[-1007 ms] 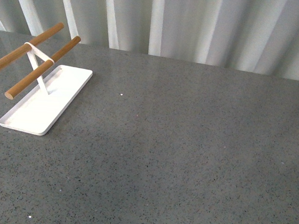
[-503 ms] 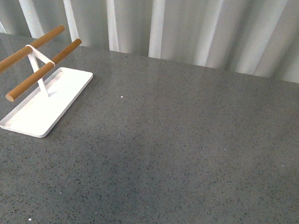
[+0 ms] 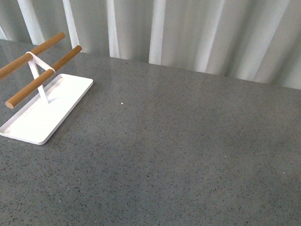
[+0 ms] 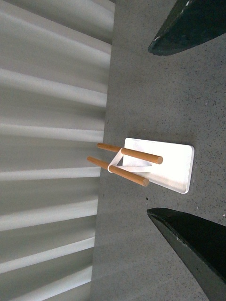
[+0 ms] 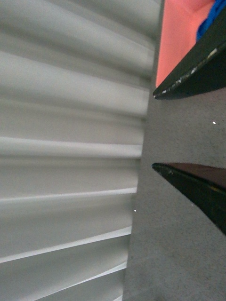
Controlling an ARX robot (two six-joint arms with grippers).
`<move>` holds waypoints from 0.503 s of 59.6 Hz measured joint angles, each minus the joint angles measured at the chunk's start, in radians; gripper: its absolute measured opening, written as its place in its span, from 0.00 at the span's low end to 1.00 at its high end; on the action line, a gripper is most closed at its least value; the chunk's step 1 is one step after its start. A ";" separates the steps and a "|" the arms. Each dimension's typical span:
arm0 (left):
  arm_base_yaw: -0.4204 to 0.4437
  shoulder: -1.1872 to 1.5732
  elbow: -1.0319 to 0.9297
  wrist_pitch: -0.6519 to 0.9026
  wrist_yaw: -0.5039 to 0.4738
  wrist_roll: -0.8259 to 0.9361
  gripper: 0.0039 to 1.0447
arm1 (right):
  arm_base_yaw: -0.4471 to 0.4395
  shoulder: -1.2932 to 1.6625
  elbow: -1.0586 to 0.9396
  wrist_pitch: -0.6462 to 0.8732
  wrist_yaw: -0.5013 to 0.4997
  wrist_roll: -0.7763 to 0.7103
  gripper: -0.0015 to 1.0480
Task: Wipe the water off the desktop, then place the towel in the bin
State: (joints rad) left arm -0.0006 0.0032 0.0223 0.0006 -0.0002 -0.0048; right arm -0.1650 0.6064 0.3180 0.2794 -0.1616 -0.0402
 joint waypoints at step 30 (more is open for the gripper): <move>0.000 0.000 0.000 0.000 0.000 0.000 0.94 | 0.161 -0.213 -0.211 0.004 0.146 0.015 0.03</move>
State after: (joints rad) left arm -0.0006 0.0032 0.0223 0.0006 -0.0006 -0.0048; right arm -0.0036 0.3931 0.1070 0.2836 -0.0154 -0.0250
